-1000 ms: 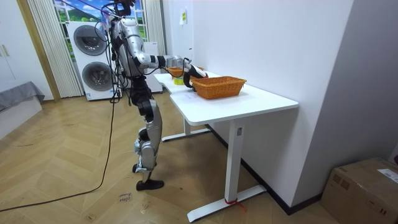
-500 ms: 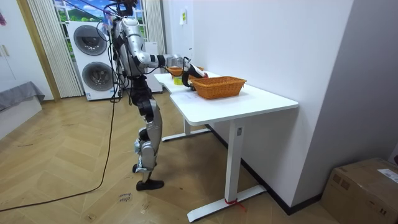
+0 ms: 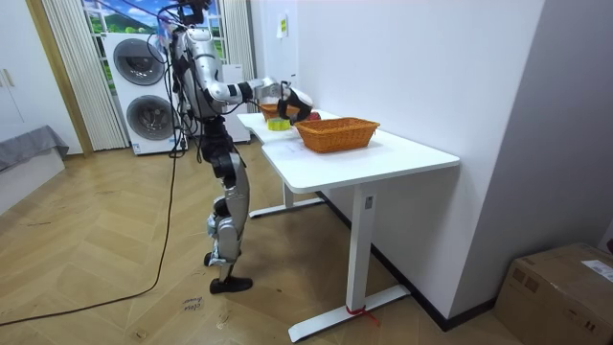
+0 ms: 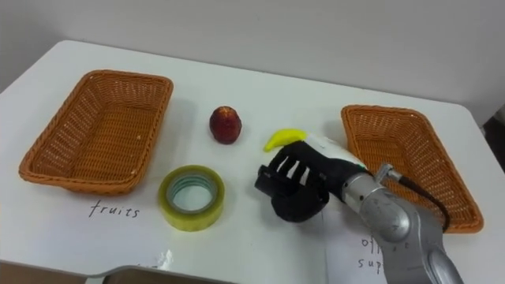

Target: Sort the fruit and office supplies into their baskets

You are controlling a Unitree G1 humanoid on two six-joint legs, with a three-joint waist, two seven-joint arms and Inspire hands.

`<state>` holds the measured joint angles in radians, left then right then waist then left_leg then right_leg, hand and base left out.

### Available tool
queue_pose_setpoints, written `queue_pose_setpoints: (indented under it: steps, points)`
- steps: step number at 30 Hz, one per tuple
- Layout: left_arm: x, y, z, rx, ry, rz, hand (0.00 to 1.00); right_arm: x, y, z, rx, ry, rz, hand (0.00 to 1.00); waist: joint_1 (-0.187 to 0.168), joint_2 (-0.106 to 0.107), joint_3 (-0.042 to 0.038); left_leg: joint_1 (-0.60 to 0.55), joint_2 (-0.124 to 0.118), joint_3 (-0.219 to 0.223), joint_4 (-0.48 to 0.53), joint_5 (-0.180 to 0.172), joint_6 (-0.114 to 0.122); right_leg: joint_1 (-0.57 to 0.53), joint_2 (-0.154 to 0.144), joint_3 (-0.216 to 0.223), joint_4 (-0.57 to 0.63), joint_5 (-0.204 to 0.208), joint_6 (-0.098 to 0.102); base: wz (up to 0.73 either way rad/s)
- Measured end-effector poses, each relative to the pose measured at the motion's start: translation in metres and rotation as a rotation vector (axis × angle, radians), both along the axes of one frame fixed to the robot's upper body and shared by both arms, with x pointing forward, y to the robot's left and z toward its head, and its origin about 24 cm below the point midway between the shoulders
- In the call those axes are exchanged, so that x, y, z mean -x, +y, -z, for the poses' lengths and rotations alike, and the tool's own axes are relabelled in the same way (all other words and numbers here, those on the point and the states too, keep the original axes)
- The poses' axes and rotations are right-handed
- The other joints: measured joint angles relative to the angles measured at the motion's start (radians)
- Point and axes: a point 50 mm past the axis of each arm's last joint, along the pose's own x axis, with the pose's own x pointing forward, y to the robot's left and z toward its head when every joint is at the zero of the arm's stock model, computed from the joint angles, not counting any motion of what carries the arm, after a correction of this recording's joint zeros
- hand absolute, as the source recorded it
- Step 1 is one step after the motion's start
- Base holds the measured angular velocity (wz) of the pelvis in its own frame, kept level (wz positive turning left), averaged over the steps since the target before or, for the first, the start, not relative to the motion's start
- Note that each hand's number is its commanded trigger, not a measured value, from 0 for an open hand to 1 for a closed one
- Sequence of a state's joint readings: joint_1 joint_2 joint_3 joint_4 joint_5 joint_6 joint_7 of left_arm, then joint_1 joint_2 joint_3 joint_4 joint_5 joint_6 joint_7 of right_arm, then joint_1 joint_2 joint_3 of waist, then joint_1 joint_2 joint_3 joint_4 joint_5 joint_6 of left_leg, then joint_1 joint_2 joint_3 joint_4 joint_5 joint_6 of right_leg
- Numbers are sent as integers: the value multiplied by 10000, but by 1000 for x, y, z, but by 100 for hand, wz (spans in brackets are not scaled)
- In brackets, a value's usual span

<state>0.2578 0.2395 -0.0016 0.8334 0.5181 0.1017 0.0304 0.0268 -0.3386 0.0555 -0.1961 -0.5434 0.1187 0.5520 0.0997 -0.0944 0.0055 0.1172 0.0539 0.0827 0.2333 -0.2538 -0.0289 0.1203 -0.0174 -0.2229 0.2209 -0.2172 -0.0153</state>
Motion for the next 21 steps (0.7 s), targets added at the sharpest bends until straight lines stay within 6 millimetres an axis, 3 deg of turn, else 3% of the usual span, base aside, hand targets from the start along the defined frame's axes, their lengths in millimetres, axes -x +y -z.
queue_pose_setpoints:
  steps: [6, 17, 21]
  points:
    - [6, 1, 1, -5, 169, -79, 0, -2, -5, -17, -388, -1173, 340, 100, -140, -99, -28, -10, 6, 39, -21, 1, -1, -7, 0, -3, -41, -1, 2, 0]
    - [4, 0, -1, 109, -193, 18, 0, -4, -17, -32, -1148, -2606, 1082, 100, -211, -138, -26, 4, 12, 77, -76, 1, -1, -13, 9, 10, -92, 4, 8, 0]
    - [16, 5, -1, -2, -58, -306, 0, -6, -28, -40, -1186, -3243, 1679, 100, -421, -251, 47, 150, 26, 104, -101, 0, -2, 34, 19, -1, -52, 4, 8, -2]
